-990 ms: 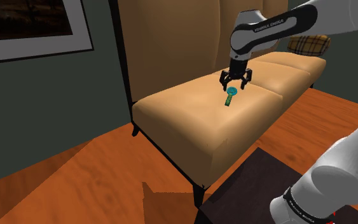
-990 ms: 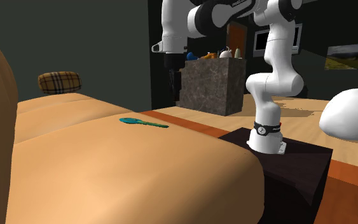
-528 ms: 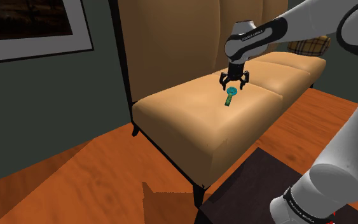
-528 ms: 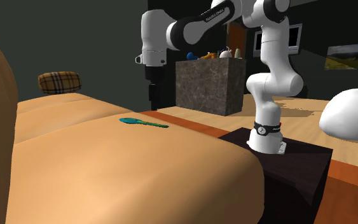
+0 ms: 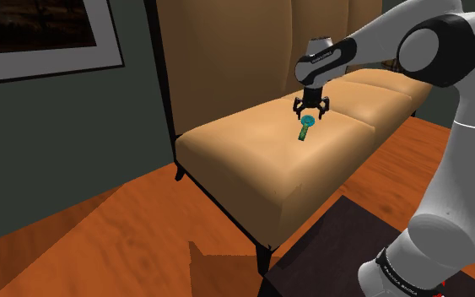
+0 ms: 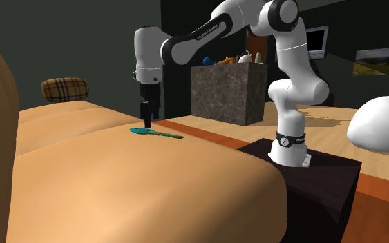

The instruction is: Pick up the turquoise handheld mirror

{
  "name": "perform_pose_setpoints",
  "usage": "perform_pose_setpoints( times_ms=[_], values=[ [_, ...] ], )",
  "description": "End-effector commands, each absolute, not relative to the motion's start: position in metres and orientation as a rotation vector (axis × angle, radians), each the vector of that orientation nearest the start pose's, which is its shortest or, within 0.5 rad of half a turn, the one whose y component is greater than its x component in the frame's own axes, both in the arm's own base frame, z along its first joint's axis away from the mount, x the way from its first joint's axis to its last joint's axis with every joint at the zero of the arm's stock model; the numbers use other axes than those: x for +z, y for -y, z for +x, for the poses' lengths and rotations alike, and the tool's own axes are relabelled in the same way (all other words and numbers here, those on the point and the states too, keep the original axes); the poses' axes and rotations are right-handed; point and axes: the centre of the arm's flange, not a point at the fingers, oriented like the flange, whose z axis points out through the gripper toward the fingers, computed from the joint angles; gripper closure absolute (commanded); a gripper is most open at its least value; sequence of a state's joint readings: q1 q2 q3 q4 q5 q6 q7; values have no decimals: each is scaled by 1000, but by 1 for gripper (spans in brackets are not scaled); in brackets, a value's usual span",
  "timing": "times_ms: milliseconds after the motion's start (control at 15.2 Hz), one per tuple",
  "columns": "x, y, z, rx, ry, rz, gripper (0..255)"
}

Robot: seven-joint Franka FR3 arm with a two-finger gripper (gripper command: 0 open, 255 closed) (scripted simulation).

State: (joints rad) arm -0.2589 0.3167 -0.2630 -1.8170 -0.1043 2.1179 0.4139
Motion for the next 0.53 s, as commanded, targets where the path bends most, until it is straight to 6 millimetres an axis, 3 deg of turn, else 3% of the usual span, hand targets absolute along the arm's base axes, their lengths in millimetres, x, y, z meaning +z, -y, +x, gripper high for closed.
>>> perform_pose_setpoints(
  times_ms=[0,396,462],
  values=[
    [361,312,551,25,-1401,-3002,0],
    [337,312,551,25,-1401,-3002,0],
    [336,311,551,25,-1401,-3002,255]
  ],
)
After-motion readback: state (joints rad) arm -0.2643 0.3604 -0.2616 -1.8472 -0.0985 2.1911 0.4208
